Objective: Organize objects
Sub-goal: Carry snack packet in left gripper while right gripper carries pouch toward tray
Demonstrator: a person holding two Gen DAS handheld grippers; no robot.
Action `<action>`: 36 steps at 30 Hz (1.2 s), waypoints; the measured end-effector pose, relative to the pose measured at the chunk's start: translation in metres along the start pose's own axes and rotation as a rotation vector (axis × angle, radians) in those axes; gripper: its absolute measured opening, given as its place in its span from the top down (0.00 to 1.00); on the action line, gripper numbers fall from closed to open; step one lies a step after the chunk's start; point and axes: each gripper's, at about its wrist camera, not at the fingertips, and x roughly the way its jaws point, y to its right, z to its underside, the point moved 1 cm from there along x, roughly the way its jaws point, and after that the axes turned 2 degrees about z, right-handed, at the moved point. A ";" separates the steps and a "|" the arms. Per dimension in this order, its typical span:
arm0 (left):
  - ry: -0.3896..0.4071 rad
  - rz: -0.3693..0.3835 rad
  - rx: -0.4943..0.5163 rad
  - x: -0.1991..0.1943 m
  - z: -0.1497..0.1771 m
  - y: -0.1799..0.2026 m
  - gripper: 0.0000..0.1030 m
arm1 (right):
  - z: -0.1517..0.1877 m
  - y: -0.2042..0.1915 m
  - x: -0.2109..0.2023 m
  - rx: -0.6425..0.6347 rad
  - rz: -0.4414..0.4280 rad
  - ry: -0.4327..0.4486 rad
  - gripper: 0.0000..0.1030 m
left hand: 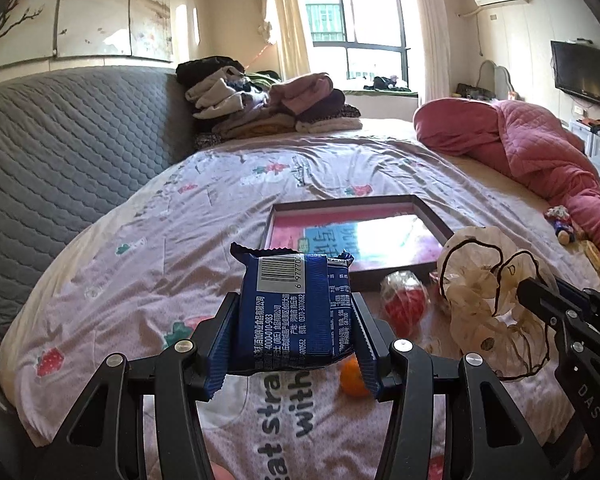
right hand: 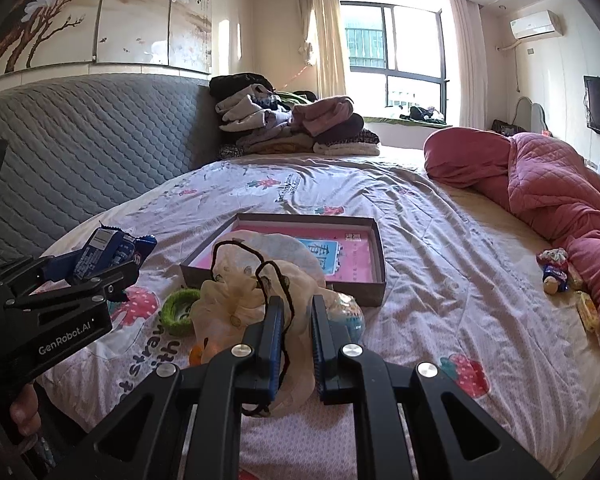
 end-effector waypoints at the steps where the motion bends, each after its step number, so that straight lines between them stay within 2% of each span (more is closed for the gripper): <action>1: 0.002 0.000 -0.002 0.001 -0.001 0.000 0.47 | -0.002 0.000 0.001 -0.002 -0.001 0.003 0.87; 12: -0.012 0.020 -0.024 0.033 -0.020 0.004 0.47 | -0.024 0.005 0.021 -0.009 0.001 0.040 0.87; 36: -0.061 0.071 -0.025 0.101 -0.039 0.015 0.47 | -0.049 0.020 0.073 -0.028 0.059 0.035 0.87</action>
